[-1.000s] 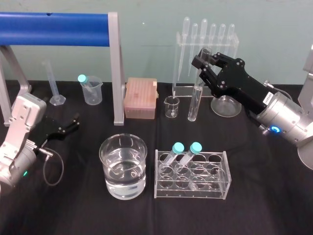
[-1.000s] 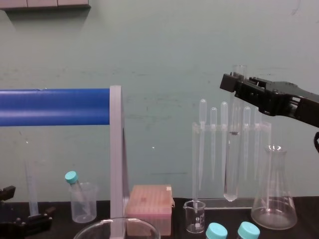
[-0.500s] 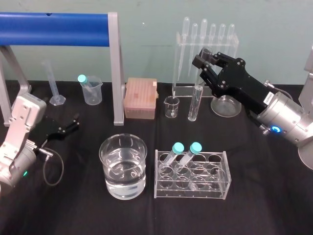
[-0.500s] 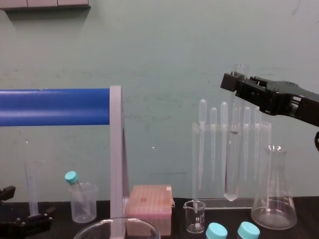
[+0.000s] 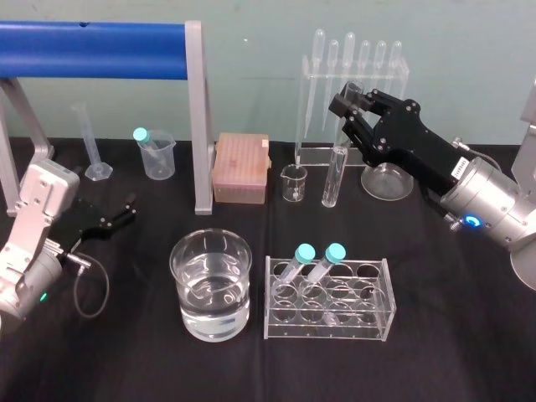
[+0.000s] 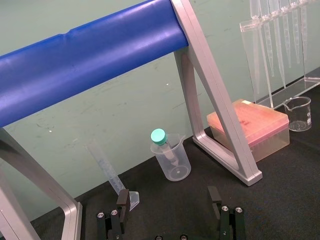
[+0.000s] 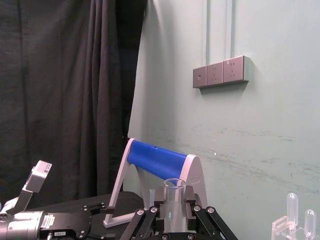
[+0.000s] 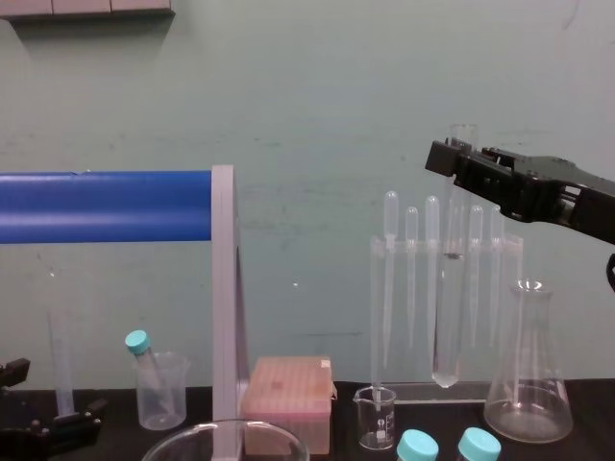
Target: Hold the test tube with one hand and immerse one end into the beaker, then return it to the test tube rack.
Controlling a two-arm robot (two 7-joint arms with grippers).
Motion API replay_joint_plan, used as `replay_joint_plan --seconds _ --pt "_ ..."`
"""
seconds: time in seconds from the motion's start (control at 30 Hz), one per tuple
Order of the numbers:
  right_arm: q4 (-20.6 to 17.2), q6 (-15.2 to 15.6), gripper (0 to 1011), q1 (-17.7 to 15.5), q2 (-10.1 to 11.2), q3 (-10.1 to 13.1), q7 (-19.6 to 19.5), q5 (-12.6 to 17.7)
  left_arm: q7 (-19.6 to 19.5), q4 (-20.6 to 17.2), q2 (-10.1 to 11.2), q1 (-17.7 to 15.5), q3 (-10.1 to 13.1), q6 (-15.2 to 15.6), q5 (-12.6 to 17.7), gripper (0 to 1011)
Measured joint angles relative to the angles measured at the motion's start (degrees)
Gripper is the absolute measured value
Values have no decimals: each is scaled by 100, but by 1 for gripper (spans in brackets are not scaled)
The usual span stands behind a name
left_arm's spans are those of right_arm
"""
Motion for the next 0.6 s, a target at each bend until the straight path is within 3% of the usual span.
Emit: replay_joint_plan --seconds 0.6 --pt "0 -10 226 23 -6 -3 96 26 0 0 0 0 0 0 0 1000"
